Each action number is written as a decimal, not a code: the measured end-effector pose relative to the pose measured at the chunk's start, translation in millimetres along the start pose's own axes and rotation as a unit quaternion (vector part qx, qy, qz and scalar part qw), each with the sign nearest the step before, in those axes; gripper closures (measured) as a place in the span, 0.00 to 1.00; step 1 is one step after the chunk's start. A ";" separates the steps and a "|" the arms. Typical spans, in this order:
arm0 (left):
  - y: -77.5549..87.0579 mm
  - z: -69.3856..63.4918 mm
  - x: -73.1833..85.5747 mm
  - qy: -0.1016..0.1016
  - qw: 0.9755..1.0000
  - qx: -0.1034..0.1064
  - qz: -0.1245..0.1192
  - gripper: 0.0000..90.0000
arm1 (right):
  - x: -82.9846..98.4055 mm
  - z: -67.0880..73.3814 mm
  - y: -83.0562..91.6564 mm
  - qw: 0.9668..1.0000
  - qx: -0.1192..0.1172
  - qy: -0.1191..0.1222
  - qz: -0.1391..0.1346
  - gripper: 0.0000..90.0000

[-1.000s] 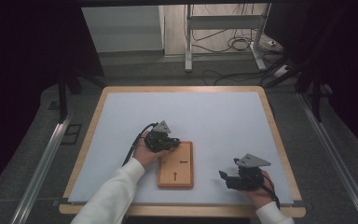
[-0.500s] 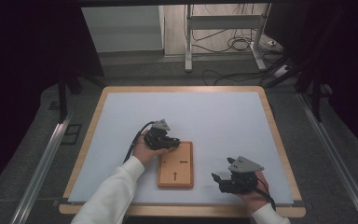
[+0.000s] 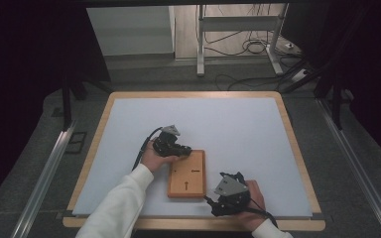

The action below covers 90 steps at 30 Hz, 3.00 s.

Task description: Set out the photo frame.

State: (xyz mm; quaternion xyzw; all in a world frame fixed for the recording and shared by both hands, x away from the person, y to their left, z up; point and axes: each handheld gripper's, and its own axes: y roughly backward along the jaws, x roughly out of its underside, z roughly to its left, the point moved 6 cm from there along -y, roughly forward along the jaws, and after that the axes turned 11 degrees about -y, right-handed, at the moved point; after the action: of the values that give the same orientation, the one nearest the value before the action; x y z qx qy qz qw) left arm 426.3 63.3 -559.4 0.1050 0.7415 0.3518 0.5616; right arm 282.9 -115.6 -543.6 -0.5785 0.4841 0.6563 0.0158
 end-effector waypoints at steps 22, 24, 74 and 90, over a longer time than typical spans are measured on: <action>-0.6 7.1 -3.4 0.021 1.000 0.008 0.005 0.94 | -14.6 27.5 -38.0 0.991 0.073 0.115 0.007 0.21; -0.5 6.2 -4.3 0.017 1.000 0.002 0.004 0.94 | -17.2 28.6 -36.4 0.989 0.077 0.128 -0.004 0.26; 88.7 -8.1 70.6 0.018 0.992 -0.123 -0.023 0.53 | -49.5 10.0 -22.3 0.990 0.067 0.117 -0.038 0.52; 91.1 -18.8 90.3 0.009 0.993 -0.117 -0.005 0.52 | -66.7 5.4 -22.2 0.990 0.060 0.127 -0.013 0.56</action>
State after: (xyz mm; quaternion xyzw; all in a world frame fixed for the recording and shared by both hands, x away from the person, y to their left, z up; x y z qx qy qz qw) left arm 356.1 172.0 -567.4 0.0318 0.7007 0.4344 0.5650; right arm 313.9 -64.3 -506.4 -0.6614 0.5130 0.5471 -0.0029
